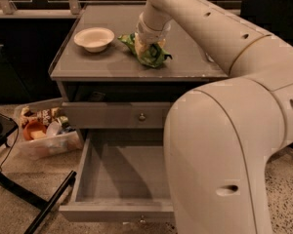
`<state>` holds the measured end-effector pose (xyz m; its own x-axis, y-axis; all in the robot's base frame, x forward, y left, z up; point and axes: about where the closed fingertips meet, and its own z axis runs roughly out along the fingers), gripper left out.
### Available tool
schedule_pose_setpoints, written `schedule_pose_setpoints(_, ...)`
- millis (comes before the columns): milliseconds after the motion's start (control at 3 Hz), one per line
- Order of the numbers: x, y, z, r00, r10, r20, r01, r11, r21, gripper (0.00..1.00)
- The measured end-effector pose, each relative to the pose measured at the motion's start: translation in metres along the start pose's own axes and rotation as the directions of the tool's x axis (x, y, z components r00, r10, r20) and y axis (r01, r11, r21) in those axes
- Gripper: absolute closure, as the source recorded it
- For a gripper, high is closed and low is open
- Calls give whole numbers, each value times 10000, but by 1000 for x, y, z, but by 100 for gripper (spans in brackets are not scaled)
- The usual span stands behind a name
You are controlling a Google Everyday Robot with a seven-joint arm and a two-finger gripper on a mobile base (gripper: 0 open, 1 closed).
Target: Place green rice chip bag into middle drawer
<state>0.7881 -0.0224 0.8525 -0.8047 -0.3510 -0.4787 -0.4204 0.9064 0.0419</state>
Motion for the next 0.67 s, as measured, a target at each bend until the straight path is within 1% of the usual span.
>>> schedule_pose_setpoints(333, 19, -16, -19, 9994, 350, -19, -349, 9982, 482, 100)
schedule_pose_setpoints(667, 41, -26, -44, 9992, 391, 110, -398, 9963, 755, 100)
